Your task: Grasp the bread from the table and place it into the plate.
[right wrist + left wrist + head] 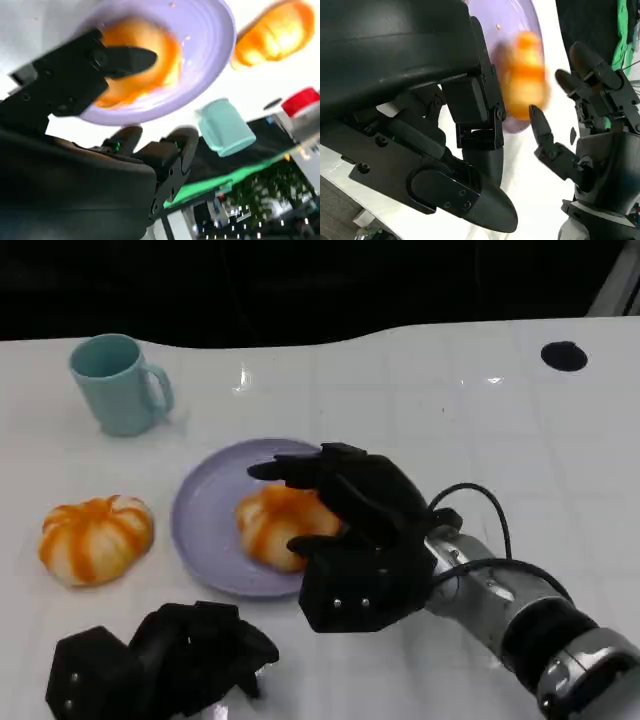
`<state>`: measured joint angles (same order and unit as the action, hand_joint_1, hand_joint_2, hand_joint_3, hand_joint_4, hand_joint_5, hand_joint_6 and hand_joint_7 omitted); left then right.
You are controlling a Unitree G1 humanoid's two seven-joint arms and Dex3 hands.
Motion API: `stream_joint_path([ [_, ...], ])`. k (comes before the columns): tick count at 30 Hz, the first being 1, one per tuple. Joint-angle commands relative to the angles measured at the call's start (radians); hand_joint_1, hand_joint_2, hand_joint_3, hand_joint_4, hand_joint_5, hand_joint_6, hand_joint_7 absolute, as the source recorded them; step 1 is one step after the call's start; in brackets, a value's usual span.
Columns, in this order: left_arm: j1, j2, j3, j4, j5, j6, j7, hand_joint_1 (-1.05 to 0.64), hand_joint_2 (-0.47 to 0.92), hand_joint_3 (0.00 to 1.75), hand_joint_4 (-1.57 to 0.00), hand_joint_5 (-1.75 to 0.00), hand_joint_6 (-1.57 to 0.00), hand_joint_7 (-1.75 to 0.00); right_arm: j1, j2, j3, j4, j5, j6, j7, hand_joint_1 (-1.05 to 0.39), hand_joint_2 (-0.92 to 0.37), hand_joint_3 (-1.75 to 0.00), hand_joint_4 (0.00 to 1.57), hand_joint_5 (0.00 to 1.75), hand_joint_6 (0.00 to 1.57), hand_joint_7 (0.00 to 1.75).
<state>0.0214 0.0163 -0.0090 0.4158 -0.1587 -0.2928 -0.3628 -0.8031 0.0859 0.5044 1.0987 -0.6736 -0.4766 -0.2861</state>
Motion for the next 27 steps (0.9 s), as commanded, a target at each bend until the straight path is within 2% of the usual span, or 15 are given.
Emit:
stream_joint_path([
  [1,0.010,0.010,-0.001,0.005,0.009,0.015,0.003,-1.05,0.82,0.00,-0.92,-1.49,-1.40,-0.57,0.013,-0.026,-0.002,-0.064,0.025,0.026,0.075,-0.61,-0.92,-0.19,0.00,0.18,0.14,0.00],
  [5,0.013,0.011,0.000,0.002,0.009,0.013,0.004,-1.05,0.82,0.00,-0.92,-1.49,-1.40,-0.57,0.050,-0.057,-0.002,-0.155,0.039,0.044,0.157,-0.65,-0.92,-0.23,0.00,0.12,0.12,0.01],
  [10,0.011,0.011,0.001,0.007,0.015,0.006,0.010,-1.05,0.83,0.01,-0.92,-1.49,-1.40,-0.57,0.119,-0.113,-0.013,-0.268,0.056,0.020,0.187,-0.64,-0.92,-0.22,0.02,0.14,0.13,0.02],
  [22,0.008,0.011,0.002,0.011,0.009,0.007,0.003,-1.05,0.83,0.01,-0.92,-1.50,-1.40,-0.58,0.319,-0.261,-0.070,-0.528,0.087,-0.100,0.151,-0.59,-0.92,-0.18,0.09,0.28,0.19,0.04],
  [27,0.010,0.012,0.001,0.005,0.011,0.006,0.004,-1.05,0.82,0.00,-0.93,-1.50,-1.40,-0.57,0.419,-0.302,-0.121,-0.630,0.117,-0.138,0.131,-0.47,-0.92,-0.08,0.18,0.40,0.29,0.08],
])
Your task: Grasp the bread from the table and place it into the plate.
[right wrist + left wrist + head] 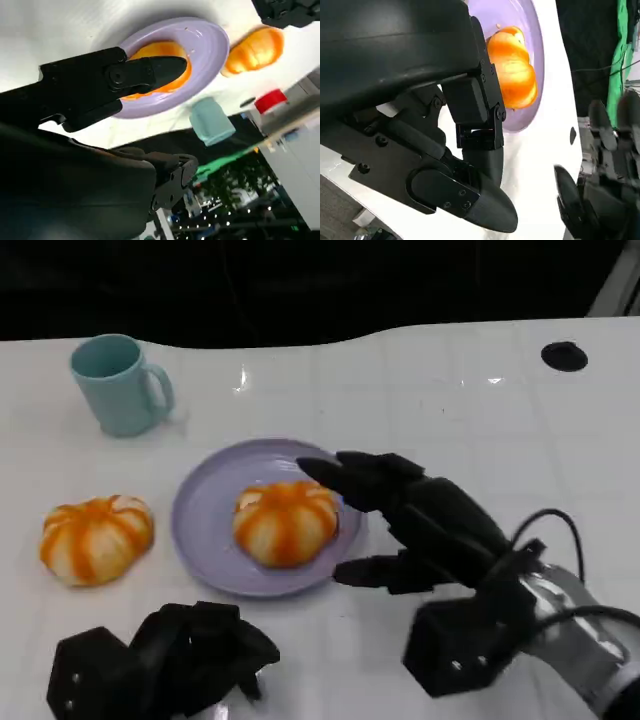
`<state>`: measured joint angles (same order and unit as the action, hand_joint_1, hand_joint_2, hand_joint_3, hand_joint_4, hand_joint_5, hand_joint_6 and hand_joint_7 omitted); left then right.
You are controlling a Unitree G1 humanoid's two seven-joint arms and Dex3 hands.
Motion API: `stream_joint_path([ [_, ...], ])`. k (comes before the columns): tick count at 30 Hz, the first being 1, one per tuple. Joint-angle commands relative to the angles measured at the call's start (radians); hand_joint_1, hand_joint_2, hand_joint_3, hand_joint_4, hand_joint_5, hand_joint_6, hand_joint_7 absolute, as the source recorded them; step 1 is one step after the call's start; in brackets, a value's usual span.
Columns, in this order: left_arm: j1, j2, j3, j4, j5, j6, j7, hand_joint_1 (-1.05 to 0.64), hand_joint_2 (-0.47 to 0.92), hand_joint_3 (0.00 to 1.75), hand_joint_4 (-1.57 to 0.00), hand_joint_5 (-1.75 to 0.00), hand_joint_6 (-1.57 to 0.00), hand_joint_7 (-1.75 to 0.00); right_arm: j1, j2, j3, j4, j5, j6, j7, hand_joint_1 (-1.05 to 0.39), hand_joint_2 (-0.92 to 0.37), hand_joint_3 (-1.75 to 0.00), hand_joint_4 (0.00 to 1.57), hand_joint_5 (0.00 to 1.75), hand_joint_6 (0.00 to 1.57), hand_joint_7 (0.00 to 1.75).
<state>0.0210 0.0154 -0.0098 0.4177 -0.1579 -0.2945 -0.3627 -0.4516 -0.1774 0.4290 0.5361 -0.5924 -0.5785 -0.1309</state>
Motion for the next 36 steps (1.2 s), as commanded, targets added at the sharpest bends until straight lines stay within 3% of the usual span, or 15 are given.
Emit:
stream_joint_path([
  [1,0.011,0.012,0.001,0.001,0.011,0.011,0.006,-1.05,0.82,0.00,-0.93,-1.50,-1.40,-0.57,0.086,-0.045,-0.057,-0.080,0.042,-0.049,-0.032,-0.46,-0.92,-0.07,0.19,0.42,0.32,0.08],
  [5,0.011,0.009,0.001,-0.003,0.008,0.017,0.006,-1.04,0.82,0.00,-0.92,-1.49,-1.40,-0.57,0.154,-0.078,-0.098,-0.123,0.074,-0.085,-0.023,-0.39,-0.92,-0.07,0.34,0.54,0.54,0.17],
  [9,0.010,0.007,0.000,-0.002,0.011,0.013,0.009,-1.05,0.82,0.00,-0.91,-1.49,-1.40,-0.57,0.207,-0.104,-0.136,-0.141,0.094,-0.118,-0.033,-0.34,-0.91,-0.08,0.46,0.65,0.67,0.22],
  [12,0.009,0.007,0.000,0.000,0.012,0.009,0.008,-1.05,0.83,0.01,-0.91,-1.48,-1.40,-0.57,0.250,-0.116,-0.173,-0.131,0.096,-0.159,-0.077,-0.31,-0.91,-0.09,0.57,0.82,0.77,0.28],
  [13,0.008,0.006,0.000,-0.001,0.012,0.011,0.009,-1.05,0.83,0.01,-0.91,-1.48,-1.40,-0.57,0.265,-0.120,-0.185,-0.124,0.105,-0.177,-0.087,-0.29,-0.90,-0.12,0.62,0.95,0.82,0.35],
  [14,0.008,0.006,0.000,-0.001,0.012,0.011,0.009,-1.05,0.83,0.01,-0.91,-1.48,-1.40,-0.57,0.277,-0.122,-0.196,-0.116,0.114,-0.195,-0.093,-0.27,-0.86,-0.21,0.65,1.07,0.84,0.45],
  [16,0.007,0.006,0.000,-0.001,0.012,0.012,0.009,-1.05,0.83,0.00,-0.90,-1.48,-1.40,-0.58,0.299,-0.130,-0.214,-0.105,0.124,-0.226,-0.102,-0.23,-0.64,-0.67,0.71,1.28,0.84,0.67],
  [22,0.003,0.006,0.001,0.006,0.009,0.003,0.004,-1.05,0.83,0.00,-0.91,-1.49,-1.40,-0.57,0.362,-0.158,-0.245,-0.112,0.119,-0.270,-0.098,-0.23,-0.47,-1.16,0.82,1.67,0.84,1.16],
  [29,0.006,0.007,0.001,-0.001,0.012,0.008,0.010,-1.05,0.83,0.01,-0.91,-1.48,-1.40,-0.57,0.447,-0.148,-0.275,-0.181,0.061,-0.221,-0.136,-0.29,-0.43,-1.20,0.84,1.74,0.80,1.32],
  [36,-0.001,0.013,0.009,0.009,0.003,0.010,0.001,-1.04,0.83,0.00,-0.91,-1.48,-1.40,-0.58,0.466,-0.132,-0.261,-0.173,0.014,-0.178,-0.168,-0.31,-0.46,-1.18,0.85,1.75,0.72,1.54],
])
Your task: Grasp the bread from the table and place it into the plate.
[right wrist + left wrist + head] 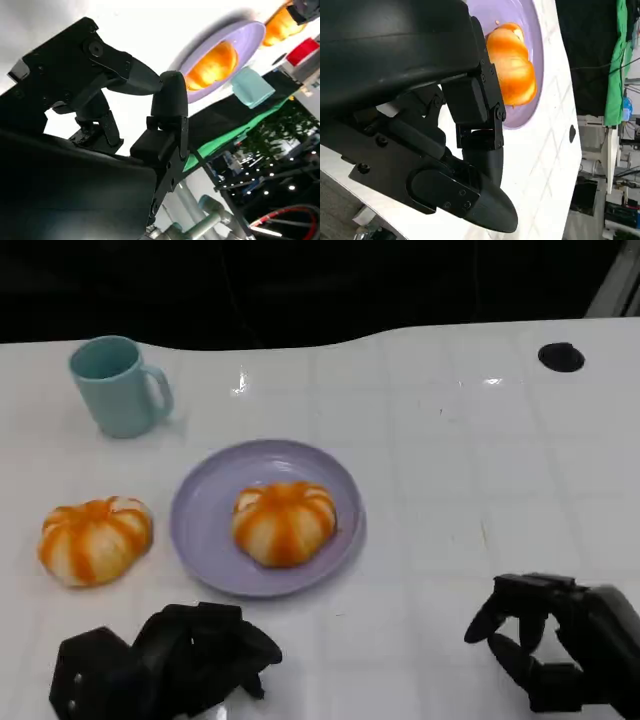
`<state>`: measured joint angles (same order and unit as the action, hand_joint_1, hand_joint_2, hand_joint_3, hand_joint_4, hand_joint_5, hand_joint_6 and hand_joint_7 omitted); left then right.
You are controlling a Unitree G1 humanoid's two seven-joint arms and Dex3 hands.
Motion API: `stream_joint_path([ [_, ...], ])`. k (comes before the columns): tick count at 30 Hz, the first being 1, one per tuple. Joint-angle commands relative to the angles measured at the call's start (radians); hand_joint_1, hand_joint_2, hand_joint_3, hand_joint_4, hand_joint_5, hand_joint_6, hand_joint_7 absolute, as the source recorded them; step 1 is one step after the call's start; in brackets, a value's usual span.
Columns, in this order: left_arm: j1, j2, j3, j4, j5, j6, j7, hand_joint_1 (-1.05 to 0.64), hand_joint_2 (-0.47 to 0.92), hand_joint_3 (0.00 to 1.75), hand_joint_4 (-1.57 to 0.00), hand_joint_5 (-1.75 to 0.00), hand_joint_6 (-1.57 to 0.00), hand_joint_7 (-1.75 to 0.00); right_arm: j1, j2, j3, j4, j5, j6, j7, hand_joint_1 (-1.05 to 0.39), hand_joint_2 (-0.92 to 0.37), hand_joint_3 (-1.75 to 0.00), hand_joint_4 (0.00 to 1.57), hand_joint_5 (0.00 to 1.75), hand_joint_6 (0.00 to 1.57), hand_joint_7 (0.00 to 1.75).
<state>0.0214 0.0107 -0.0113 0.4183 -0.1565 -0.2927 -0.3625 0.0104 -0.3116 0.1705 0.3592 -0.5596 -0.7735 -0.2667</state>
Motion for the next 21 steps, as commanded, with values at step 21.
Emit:
stream_joint_path([
  [21,0.000,0.028,0.020,0.013,-0.001,0.004,-0.007,-1.03,0.83,0.01,-0.90,-1.49,-1.39,-0.58,-0.041,0.006,0.042,0.086,-0.076,0.011,-0.154,-0.32,-0.45,-1.20,0.88,1.75,0.70,1.57],
])
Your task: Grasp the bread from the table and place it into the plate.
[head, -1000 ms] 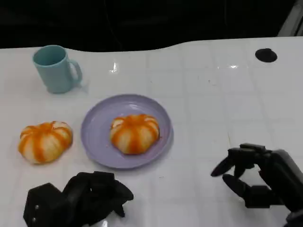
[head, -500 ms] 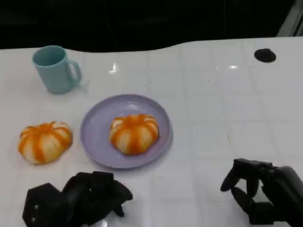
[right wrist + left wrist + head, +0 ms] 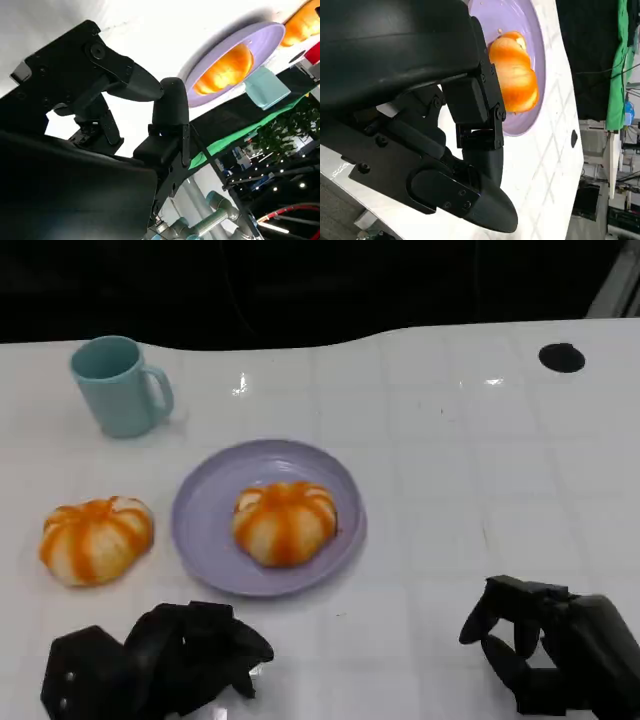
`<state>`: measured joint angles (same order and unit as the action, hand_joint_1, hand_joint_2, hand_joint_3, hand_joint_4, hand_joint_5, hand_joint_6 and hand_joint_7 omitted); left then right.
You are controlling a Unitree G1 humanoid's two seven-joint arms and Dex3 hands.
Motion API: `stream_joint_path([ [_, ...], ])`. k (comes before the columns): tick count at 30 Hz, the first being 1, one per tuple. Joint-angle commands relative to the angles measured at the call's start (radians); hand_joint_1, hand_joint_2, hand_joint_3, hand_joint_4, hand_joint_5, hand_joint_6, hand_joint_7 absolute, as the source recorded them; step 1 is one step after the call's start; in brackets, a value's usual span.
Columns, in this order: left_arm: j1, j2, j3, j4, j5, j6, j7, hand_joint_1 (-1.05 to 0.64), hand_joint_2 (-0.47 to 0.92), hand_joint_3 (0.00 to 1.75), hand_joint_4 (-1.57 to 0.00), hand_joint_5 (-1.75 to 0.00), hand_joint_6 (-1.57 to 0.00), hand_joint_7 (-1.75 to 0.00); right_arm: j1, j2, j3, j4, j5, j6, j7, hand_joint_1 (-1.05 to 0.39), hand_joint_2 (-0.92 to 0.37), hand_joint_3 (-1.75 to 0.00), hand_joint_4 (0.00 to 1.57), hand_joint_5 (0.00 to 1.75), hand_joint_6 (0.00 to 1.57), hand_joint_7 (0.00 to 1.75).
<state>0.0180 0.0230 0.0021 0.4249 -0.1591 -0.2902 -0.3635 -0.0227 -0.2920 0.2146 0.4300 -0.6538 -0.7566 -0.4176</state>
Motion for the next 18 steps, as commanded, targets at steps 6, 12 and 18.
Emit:
stream_joint_path([
  [6,0.005,0.019,0.005,0.004,0.005,0.001,-0.005,-1.03,0.84,0.01,-0.90,-1.49,-1.39,-0.58,-0.005,-0.016,-0.002,0.003,0.031,0.004,0.021,-0.32,-0.45,-1.19,0.88,1.75,0.69,1.57],
  [12,0.004,0.018,0.005,0.006,0.003,0.002,-0.006,-1.04,0.83,0.01,-0.90,-1.48,-1.39,-0.59,-0.009,-0.019,0.001,0.005,0.007,0.006,0.005,-0.32,-0.46,-1.19,0.88,1.75,0.70,1.57],
  [18,0.007,0.021,0.004,0.000,0.002,0.005,-0.010,-1.04,0.84,0.01,-0.89,-1.49,-1.38,-0.60,-0.013,-0.017,0.000,0.009,0.014,0.001,0.007,-0.33,-0.45,-1.17,0.89,1.75,0.70,1.56],
])
